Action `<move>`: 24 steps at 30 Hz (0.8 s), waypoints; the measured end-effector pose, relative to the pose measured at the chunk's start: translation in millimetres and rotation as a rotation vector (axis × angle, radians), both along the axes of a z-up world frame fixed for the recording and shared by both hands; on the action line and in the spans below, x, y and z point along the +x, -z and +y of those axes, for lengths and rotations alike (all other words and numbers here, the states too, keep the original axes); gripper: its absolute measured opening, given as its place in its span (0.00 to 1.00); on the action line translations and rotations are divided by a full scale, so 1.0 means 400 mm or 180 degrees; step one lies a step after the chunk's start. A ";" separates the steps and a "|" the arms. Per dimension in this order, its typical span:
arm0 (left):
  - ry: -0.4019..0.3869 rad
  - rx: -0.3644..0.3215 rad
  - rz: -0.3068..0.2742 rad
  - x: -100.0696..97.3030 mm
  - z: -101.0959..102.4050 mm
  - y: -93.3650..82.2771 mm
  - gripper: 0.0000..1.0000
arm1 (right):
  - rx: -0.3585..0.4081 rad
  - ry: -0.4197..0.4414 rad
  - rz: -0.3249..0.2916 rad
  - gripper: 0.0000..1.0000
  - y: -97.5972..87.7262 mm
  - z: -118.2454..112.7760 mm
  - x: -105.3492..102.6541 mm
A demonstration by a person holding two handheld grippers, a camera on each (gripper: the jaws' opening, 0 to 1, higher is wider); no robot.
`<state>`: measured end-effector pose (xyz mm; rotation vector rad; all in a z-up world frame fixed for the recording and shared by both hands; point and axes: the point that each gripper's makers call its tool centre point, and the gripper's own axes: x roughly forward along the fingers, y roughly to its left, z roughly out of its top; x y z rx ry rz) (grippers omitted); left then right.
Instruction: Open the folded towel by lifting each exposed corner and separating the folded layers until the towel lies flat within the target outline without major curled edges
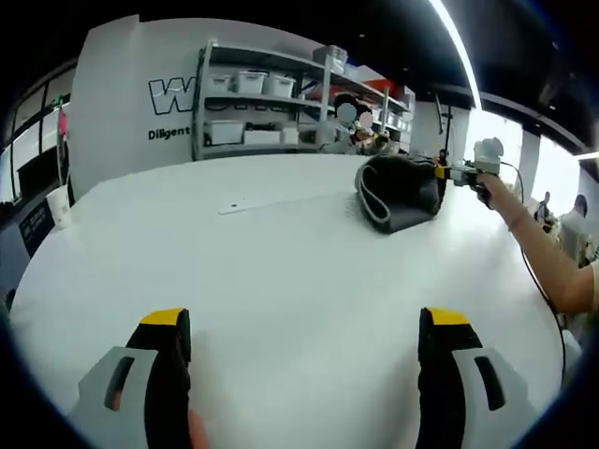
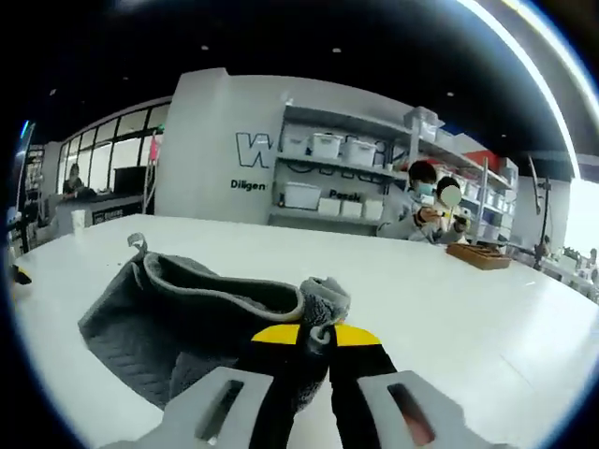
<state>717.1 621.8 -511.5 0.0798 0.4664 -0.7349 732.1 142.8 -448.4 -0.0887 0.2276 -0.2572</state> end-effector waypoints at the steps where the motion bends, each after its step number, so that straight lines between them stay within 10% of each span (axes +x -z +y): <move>1: -0.0002 0.0001 -0.0002 0.002 0.002 -0.001 1.00 | 0.0026 0.0032 0.0020 0.05 0.009 -0.010 -0.005; 24: -0.0015 0.0062 0.0011 0.003 0.002 0.007 1.00 | 0.0035 0.0351 0.0611 0.07 0.154 -0.090 -0.049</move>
